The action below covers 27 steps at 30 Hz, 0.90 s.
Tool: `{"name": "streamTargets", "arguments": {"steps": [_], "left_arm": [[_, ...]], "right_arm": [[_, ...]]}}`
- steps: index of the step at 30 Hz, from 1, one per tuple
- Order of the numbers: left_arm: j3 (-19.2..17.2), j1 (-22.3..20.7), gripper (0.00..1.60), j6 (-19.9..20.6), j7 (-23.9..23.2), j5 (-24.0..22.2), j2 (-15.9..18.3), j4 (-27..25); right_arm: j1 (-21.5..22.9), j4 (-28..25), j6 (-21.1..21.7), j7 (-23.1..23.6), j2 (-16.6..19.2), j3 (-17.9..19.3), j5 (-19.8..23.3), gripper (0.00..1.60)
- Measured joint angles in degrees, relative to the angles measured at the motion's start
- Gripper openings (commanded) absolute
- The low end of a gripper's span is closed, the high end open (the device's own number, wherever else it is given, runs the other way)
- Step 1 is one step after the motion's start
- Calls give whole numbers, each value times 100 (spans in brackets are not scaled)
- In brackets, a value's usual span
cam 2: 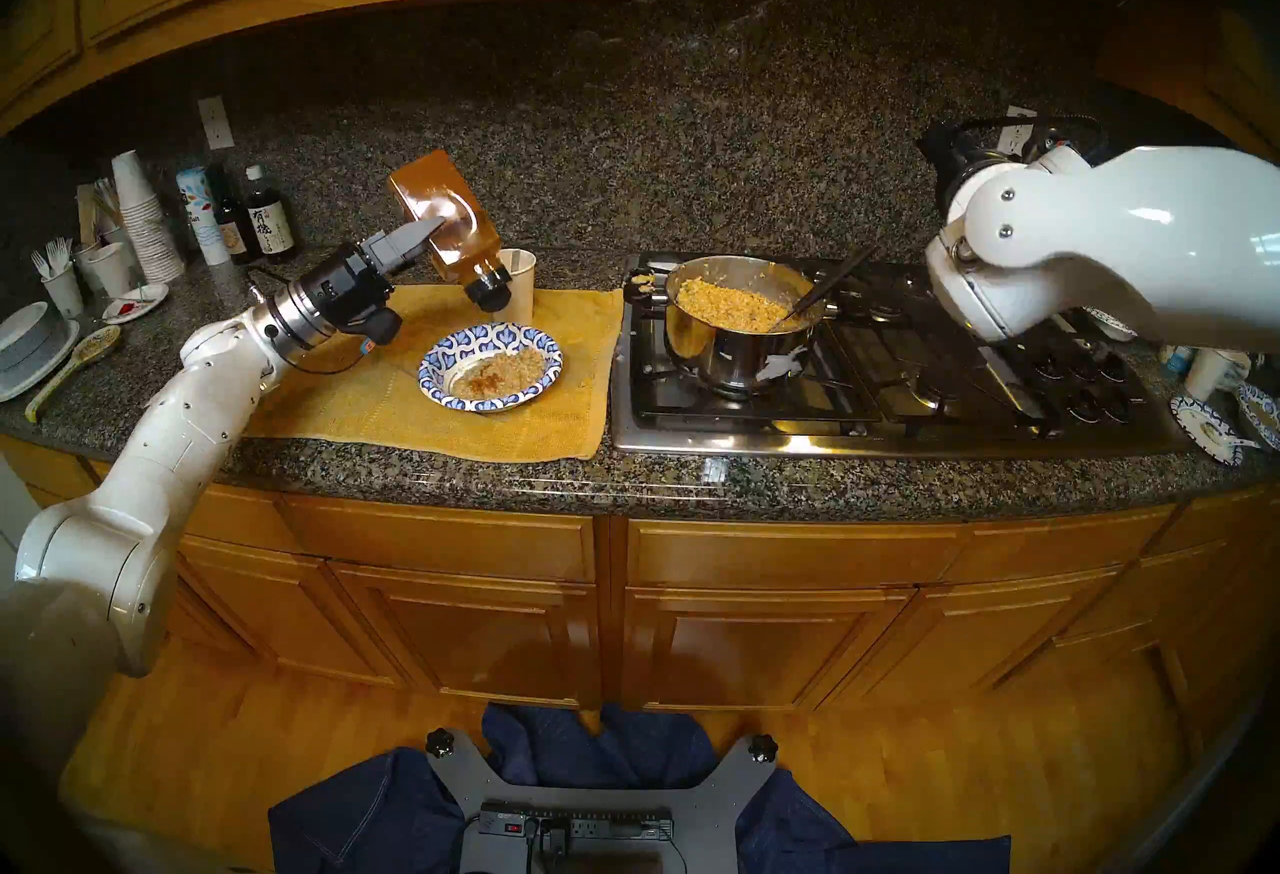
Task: Scoop oatmeal into bowl, add cinnamon, and put a spoon inside bowl
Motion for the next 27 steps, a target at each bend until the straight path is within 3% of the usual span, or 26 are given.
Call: {"name": "streamTargets", "arguments": {"steps": [6, 15, 27], "left_arm": [[-2, 123, 0, -107, -3, 19, 24, -114], [173, 799, 0, -150, 109, 328, 309, -212], [-78, 610, 0, -26, -3, 301, 143, -215]], "right_arm": [[1, -4, 0, -5, 4, 19, -44, 160], [0, -7, 0, -6, 16, 32, -92, 160], [0, -3, 0, 4, 29, 17, -63, 160]]}}
